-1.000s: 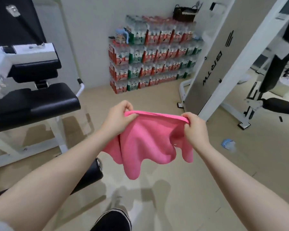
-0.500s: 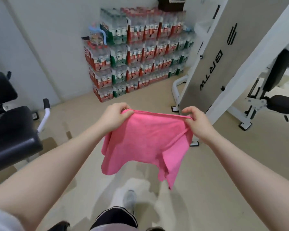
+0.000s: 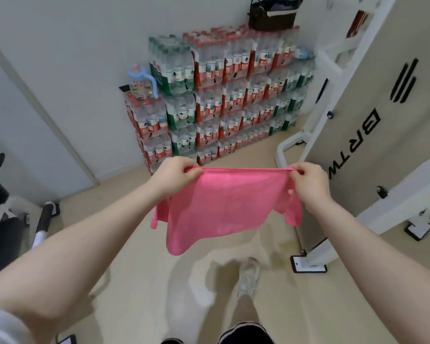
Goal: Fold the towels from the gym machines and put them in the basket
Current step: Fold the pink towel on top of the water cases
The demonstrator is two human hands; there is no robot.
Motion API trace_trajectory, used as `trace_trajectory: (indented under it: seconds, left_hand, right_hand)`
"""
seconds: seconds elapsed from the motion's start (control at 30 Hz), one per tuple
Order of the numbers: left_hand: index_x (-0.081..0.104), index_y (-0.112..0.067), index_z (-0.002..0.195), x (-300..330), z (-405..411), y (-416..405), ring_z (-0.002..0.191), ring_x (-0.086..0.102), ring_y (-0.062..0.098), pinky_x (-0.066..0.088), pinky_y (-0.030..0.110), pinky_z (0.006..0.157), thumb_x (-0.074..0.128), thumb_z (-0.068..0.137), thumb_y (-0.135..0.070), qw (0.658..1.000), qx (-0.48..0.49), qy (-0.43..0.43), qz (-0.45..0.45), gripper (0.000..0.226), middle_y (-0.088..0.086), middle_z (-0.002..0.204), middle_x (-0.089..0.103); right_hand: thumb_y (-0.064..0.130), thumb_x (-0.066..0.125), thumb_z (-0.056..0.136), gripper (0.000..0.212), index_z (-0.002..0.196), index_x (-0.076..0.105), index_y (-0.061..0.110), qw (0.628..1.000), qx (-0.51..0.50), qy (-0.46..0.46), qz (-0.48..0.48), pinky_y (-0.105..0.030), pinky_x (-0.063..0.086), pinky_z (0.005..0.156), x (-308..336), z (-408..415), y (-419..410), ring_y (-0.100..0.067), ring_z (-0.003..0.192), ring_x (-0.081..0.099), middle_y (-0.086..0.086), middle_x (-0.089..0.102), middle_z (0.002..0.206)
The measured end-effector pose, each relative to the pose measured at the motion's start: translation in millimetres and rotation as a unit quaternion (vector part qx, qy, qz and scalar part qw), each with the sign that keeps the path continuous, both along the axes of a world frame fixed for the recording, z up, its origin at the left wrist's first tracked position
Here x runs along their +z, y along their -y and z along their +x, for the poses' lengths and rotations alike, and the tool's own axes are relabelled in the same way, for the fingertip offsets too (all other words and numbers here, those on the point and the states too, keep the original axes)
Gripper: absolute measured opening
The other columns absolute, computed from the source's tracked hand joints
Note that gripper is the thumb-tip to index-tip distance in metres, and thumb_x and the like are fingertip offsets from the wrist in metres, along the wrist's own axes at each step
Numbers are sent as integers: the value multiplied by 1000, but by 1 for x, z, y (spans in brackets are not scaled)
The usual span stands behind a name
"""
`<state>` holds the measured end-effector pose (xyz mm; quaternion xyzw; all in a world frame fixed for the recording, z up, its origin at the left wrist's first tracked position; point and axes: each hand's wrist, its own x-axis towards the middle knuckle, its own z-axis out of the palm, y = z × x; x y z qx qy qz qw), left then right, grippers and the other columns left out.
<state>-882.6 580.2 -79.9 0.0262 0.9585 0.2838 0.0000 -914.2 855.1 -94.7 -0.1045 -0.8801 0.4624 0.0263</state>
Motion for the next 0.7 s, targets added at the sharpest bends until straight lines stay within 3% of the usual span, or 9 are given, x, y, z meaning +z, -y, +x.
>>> trace_trajectory:
  seconds: [0.1, 0.17, 0.23, 0.3, 0.37, 0.47, 0.63, 0.7]
  left_hand:
    - [69, -8, 92, -1, -74, -8, 81, 54, 15, 34, 23, 69, 52, 92, -26, 999, 33, -12, 10, 25, 3, 89, 65]
    - [69, -9, 94, 2, -121, -11, 82, 54, 15, 35, 24, 69, 52, 92, -26, 998, 65, -7, 22, 24, 2, 89, 64]
    - [68, -10, 90, 5, -165, -13, 79, 53, 16, 35, 26, 64, 51, 92, -25, 996, 89, -1, 17, 23, 2, 84, 62]
    - [62, -10, 78, 9, -205, -14, 72, 49, 17, 34, 26, 56, 51, 92, -24, 994, 110, -3, 6, 23, 0, 71, 57]
    - [57, -11, 72, 12, -239, -14, 67, 45, 15, 31, 15, 54, 52, 91, -23, 991, 135, -9, 15, 24, -6, 63, 51]
    - [65, -5, 79, 12, -286, -9, 72, 53, 20, 36, 18, 60, 54, 90, -24, 986, 163, -17, 42, 25, 4, 73, 63]
    - [68, -8, 83, 18, -372, 11, 75, 55, 19, 39, 19, 62, 55, 89, -26, 980, 191, -36, 52, 23, 8, 82, 66]
    - [68, -4, 84, 23, -414, 22, 74, 54, 21, 38, 23, 60, 55, 89, -26, 979, 190, -57, 36, 26, 10, 81, 66]
  right_hand:
    - [11, 47, 96, 15, 98, 61, 8, 977, -42, 81, -192, -19, 53, 41, 1, -88, 1, -13, 68, 53, -3, 52, 87]
    - [11, 45, 96, 16, 86, 58, 10, 953, -50, 121, -272, -18, 52, 40, 5, -147, 3, -13, 68, 51, -4, 49, 81]
    - [9, 46, 95, 15, 85, 57, 10, 937, -46, 136, -319, -18, 53, 44, 13, -200, 3, -12, 69, 50, -4, 49, 80]
    - [8, 48, 94, 11, 93, 59, 10, 939, -26, 132, -318, -21, 56, 55, 21, -249, 4, -12, 74, 51, -3, 52, 84]
    - [10, 50, 93, 14, 86, 61, 15, 949, -4, 124, -288, -23, 53, 65, 27, -295, 8, -11, 75, 50, -2, 52, 86]
    - [10, 51, 92, 13, 87, 61, 16, 949, 0, 125, -289, -30, 53, 76, 29, -355, 17, -12, 73, 49, -2, 51, 80]
    - [11, 53, 91, 14, 86, 65, 18, 963, 23, 67, -261, -25, 52, 70, 20, -453, 37, -16, 86, 56, -1, 59, 89]
    - [13, 54, 90, 17, 85, 68, 22, 972, 43, 36, -227, -28, 51, 76, 18, -494, 47, -17, 89, 58, 1, 63, 90]
